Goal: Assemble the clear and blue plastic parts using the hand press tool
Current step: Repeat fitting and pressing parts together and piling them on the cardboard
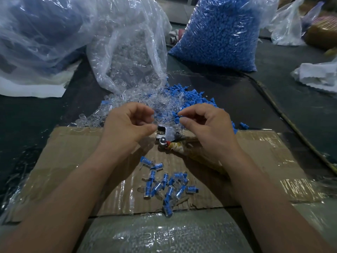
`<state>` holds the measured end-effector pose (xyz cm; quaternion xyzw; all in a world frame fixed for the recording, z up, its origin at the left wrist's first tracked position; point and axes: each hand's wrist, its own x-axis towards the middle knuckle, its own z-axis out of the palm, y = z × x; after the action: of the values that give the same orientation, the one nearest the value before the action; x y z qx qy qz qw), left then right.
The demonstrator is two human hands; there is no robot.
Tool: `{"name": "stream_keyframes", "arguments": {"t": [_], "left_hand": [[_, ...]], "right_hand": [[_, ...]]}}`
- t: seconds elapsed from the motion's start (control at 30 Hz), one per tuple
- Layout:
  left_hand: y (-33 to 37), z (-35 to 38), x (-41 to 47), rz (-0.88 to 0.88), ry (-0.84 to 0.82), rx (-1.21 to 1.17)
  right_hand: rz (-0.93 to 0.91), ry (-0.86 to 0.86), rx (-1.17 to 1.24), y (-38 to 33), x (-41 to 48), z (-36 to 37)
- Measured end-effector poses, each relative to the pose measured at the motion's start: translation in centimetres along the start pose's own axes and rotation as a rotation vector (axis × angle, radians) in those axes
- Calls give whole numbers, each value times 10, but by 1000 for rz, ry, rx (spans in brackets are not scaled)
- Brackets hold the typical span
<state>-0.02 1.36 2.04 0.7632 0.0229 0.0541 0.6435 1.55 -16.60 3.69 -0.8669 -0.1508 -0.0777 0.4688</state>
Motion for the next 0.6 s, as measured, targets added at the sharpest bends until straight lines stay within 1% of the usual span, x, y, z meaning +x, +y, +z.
{"name": "stream_keyframes", "arguments": {"t": [0.07, 0.17, 0.33, 0.47, 0.6], "left_hand": [[0, 0, 0, -14, 4, 15], [2, 1, -1, -22, 1, 27], [8, 2, -5, -29, -18, -55], [12, 6, -7, -4, -54, -61], [13, 8, -9, 30, -72, -82]], "right_hand": [[-18, -4, 71, -4, -3, 3], [-58, 8, 101, -9, -6, 8], [-104, 12, 129, -15, -9, 14], [-109, -8, 90, -15, -9, 17], [-148, 53, 5, -13, -9, 18]]}}
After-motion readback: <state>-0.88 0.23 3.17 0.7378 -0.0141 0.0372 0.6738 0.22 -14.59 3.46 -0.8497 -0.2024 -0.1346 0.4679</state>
